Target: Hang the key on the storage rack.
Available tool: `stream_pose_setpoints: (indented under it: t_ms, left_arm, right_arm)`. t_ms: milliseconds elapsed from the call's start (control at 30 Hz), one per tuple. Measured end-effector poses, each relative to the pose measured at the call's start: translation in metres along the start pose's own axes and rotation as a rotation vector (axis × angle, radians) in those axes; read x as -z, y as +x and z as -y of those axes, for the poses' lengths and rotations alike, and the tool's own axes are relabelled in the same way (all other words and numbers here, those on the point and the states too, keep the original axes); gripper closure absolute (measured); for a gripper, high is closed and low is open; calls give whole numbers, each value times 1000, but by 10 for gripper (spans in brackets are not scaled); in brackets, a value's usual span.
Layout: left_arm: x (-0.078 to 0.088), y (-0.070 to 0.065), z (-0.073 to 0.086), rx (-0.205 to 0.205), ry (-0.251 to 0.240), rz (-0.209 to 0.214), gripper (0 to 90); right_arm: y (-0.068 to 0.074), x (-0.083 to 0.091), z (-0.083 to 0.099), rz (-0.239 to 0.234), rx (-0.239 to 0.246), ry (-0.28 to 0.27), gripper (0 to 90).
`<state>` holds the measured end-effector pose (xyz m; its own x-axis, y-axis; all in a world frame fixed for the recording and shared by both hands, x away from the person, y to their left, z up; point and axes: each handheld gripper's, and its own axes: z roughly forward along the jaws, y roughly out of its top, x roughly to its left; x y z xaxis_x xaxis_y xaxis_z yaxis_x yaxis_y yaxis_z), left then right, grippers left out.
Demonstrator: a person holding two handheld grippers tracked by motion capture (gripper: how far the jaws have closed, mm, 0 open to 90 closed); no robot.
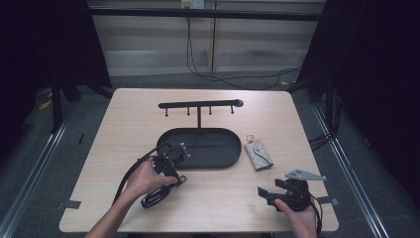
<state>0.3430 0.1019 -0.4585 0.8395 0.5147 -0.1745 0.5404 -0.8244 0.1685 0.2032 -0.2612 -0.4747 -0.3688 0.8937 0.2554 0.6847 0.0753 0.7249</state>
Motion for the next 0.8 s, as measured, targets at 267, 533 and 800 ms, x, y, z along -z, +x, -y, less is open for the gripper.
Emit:
stream_pose_setpoints:
  t_ms: [267, 533, 800]
  left_arm:
    - [-6, -2, -2, -8, 19, -14, 676]
    - [-8, -7, -3, -17, 20, -46, 688]
    - [-10, -14, -3, -41, 18, -114, 693]
  right_arm:
    - [0, -1, 0, 3, 5, 7, 202]
    - [0, -1, 0, -2, 4, 10, 201]
    - [0, -2, 0, -5, -1, 17, 201]
